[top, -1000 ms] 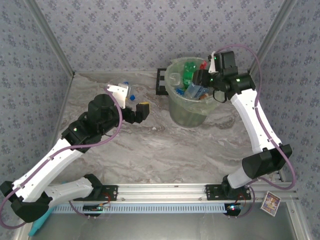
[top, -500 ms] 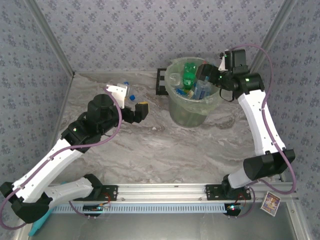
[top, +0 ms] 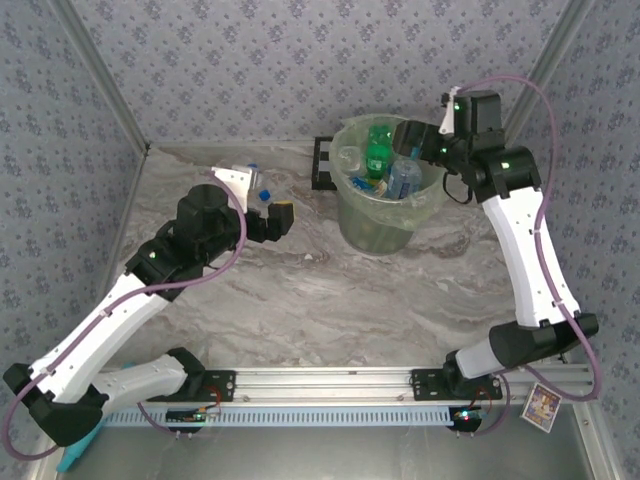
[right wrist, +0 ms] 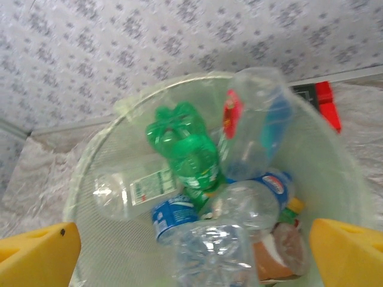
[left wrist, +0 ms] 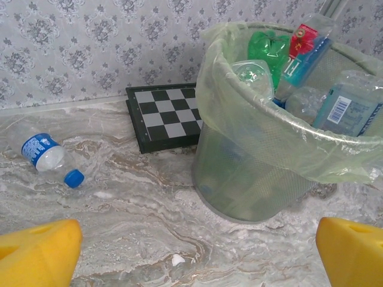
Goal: Put the plastic bottles in the bin
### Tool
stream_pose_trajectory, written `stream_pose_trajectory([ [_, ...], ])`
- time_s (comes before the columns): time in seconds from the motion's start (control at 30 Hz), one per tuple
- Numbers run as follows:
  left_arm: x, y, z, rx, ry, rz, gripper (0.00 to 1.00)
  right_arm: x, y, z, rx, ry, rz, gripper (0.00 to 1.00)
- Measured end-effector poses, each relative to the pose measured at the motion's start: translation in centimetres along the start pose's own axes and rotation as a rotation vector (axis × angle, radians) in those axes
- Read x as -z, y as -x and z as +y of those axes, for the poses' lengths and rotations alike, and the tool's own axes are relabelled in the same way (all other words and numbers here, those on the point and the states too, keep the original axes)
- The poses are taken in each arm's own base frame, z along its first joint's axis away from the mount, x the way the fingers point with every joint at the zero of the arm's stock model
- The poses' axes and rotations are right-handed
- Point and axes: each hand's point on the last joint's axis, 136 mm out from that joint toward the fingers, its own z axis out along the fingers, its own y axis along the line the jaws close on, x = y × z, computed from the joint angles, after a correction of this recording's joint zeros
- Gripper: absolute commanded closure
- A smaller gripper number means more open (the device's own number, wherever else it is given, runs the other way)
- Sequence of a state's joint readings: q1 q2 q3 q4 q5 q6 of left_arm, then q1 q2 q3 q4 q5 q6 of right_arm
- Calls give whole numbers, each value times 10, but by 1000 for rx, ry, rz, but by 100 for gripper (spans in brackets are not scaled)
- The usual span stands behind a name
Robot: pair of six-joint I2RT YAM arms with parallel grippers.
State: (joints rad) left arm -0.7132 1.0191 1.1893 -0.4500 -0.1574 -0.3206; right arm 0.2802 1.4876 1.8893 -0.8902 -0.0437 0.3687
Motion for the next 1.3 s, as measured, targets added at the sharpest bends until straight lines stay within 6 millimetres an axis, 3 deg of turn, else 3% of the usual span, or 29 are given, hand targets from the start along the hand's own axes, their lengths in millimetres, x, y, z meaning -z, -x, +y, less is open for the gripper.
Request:
stream_pose_trajectory([
  [0.23, -2, 0, 7, 22, 13, 7, 0, -33, -30, 32, 33, 88, 125, 0],
  [0.37, -3, -3, 12, 25, 29, 18, 0, -42, -48, 37, 30, 95, 177, 0],
  [0.47, -3, -5, 17, 30, 42, 27, 0, -43, -49, 37, 15, 96, 173, 0],
  [0.63, -5, -13, 32, 58, 94, 49, 0, -37, -51, 36, -10, 75, 164, 0],
  [0.83, -10, -40, 61, 133, 191, 116, 0, -26, -54, 35, -5, 38, 165, 1],
  [1.07, -14, -55, 85, 209, 269, 157, 0, -4, -32, 39, 3, 26, 93, 0],
  [1.3, -41, -79, 125, 327, 398, 233, 12, 13, -26, 41, 31, 47, 56, 0],
])
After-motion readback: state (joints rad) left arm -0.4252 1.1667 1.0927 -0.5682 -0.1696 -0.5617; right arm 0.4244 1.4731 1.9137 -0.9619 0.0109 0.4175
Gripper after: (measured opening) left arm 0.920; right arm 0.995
